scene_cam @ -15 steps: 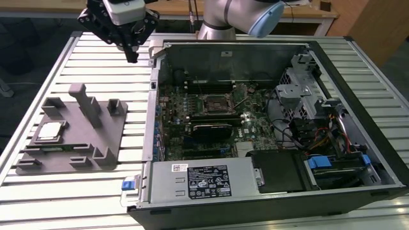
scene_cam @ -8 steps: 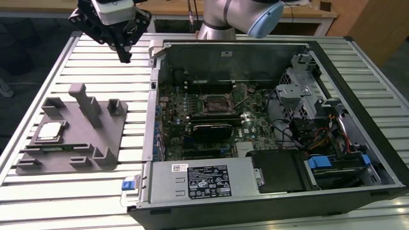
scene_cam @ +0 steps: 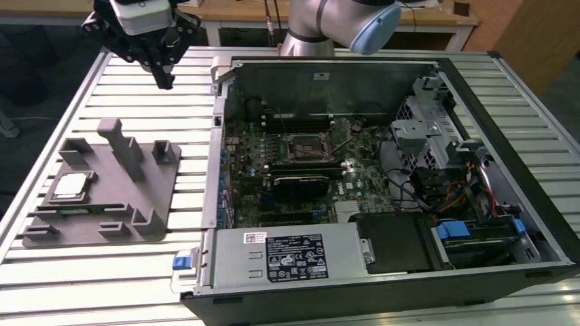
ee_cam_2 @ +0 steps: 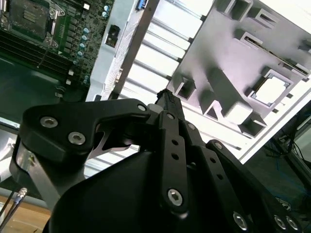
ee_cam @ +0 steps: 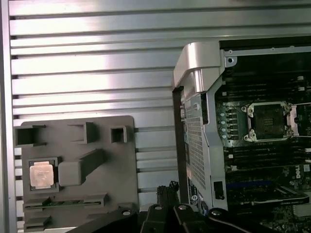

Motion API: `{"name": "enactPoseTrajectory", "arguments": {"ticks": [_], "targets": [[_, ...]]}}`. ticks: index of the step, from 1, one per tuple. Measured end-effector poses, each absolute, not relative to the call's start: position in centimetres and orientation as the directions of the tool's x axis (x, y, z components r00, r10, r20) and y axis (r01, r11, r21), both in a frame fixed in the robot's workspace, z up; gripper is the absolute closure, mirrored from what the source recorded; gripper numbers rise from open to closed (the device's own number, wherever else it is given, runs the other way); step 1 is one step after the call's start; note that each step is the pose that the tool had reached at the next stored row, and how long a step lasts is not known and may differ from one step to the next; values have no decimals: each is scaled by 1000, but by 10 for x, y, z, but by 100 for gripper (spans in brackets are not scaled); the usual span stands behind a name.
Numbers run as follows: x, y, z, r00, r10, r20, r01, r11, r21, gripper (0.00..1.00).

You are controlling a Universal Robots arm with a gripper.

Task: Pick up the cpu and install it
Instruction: 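Reach for the cpu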

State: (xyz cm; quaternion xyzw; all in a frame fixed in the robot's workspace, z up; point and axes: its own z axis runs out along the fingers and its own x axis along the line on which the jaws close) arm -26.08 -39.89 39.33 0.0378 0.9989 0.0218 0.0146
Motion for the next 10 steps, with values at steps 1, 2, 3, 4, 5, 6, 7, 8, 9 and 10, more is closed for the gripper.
{"name": "enactPoseTrajectory", "arguments": {"ticks": [1, 2, 3, 4, 5, 6, 7, 8, 9, 10], "targets": [[-263, -399, 393, -997, 76, -28, 75, 996, 45, 89], [-265, -399, 393, -997, 76, -28, 75, 996, 45, 89], [-267, -399, 393, -997, 76, -28, 75, 996, 45, 89], [-269, -399, 393, -997, 76, -28, 75, 996, 45, 89], [-270, -399, 393, -997, 76, -28, 75, 996, 45, 89], [-272, -399, 393, -997, 76, -28, 75, 996, 45, 89], [-274, -399, 393, -997, 76, -28, 75, 996, 45, 89], [-276, -399, 393, -997, 76, -28, 75, 996, 45, 89], [-277, -399, 393, -997, 76, -28, 75, 996, 45, 89], [-279, -399, 393, -997, 76, -28, 75, 996, 45, 89]]}}
